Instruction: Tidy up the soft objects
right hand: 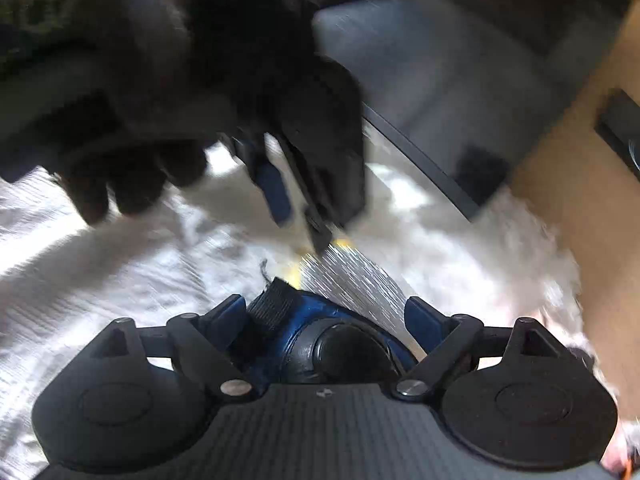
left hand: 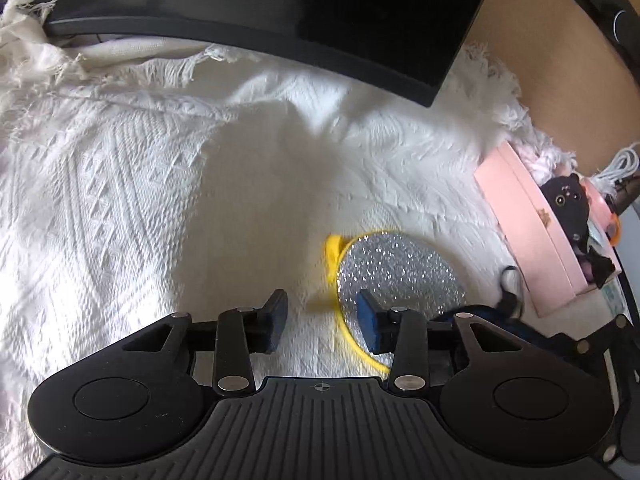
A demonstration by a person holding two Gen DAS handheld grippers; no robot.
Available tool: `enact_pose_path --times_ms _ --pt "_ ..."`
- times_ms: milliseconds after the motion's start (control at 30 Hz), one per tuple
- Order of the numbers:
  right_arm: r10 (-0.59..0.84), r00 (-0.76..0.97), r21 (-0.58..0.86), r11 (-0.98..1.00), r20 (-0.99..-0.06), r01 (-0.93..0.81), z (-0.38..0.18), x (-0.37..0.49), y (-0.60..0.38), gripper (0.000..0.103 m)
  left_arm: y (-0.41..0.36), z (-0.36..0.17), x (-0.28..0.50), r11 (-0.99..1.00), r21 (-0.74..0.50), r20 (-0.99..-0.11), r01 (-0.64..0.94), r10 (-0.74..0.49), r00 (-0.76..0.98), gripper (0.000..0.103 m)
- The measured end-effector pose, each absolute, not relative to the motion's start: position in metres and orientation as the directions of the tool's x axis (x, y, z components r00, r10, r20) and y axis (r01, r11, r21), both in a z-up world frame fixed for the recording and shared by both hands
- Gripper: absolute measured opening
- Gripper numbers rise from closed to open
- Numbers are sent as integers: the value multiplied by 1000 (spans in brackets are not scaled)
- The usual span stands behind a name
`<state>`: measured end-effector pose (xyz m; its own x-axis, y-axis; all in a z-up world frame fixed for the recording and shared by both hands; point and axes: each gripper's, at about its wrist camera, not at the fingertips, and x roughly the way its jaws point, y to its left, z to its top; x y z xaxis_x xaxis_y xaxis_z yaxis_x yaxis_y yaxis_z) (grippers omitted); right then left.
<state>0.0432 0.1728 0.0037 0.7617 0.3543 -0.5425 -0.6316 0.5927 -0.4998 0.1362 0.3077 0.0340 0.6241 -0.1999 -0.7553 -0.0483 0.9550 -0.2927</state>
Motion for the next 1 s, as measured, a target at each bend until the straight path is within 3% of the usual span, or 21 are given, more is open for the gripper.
enact_pose_path --times_ms 233,533,800,833,1000 --pt "185 754 -449 706 -630 -548 6 54 81 84 294 32 167 966 -259 -743 19 -212 635 42" --pt "197 656 -198 856 -729 -477 2 31 -14 87 260 24 211 957 -265 -750 118 -281 599 42" --pt "264 592 1 914 -762 -406 -7 44 -41 99 242 32 168 958 -228 -777 176 -288 560 42" --pt "270 584 12 913 -766 -407 -7 45 -44 103 238 33 160 957 -227 -778 179 -289 559 41" --pt "273 576 2 904 -770 -427 -7 43 -43 103 222 30 121 953 -257 -773 162 -304 557 41"
